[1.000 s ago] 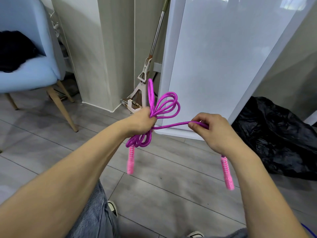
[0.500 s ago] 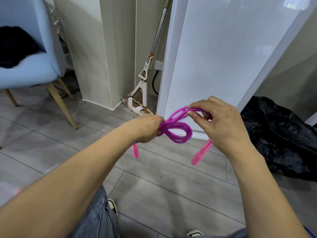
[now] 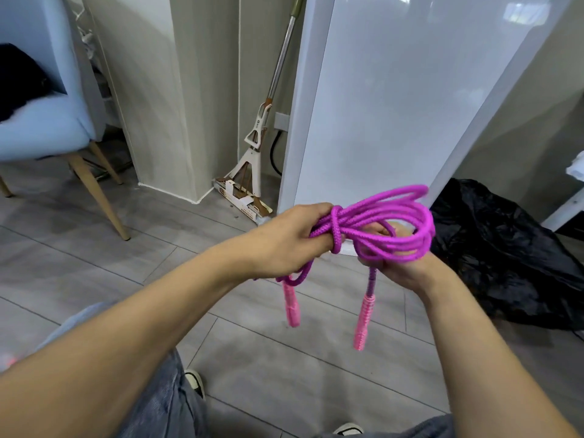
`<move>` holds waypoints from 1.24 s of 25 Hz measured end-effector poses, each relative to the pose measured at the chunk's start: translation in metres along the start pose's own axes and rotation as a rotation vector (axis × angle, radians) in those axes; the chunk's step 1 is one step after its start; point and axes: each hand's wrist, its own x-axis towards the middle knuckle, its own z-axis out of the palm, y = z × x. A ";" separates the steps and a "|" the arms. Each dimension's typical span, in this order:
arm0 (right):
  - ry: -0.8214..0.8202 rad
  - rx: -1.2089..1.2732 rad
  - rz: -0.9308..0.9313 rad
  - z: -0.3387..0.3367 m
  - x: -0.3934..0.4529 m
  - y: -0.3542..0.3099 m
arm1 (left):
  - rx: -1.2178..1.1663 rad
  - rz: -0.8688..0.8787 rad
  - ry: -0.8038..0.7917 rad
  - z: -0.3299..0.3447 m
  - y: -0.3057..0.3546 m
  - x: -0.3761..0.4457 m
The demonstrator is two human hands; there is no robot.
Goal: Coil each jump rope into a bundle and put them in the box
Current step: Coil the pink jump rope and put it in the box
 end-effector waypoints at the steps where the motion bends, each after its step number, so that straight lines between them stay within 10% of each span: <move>1: -0.039 0.022 0.003 0.008 0.008 0.007 | -0.075 -0.055 0.071 0.000 -0.003 0.002; 6: -0.065 -0.046 0.057 0.030 0.021 0.025 | -0.417 -0.423 0.290 -0.001 -0.022 0.011; 10: -0.070 -0.348 0.077 0.034 0.013 0.021 | -0.082 -0.631 0.241 -0.015 -0.049 0.010; 16: -0.060 -1.126 -0.211 0.072 -0.002 -0.012 | 0.147 -0.560 0.456 -0.012 -0.054 0.016; 20: -0.074 -1.140 -0.248 0.073 -0.018 -0.028 | 0.251 -0.538 0.554 -0.023 -0.067 0.018; 26: 0.179 -0.989 -0.425 0.047 -0.017 -0.034 | 0.774 -0.110 -0.052 -0.003 -0.060 0.009; 31: 0.233 -0.478 -0.346 0.015 -0.013 -0.029 | 0.138 0.052 -0.145 -0.004 -0.027 0.002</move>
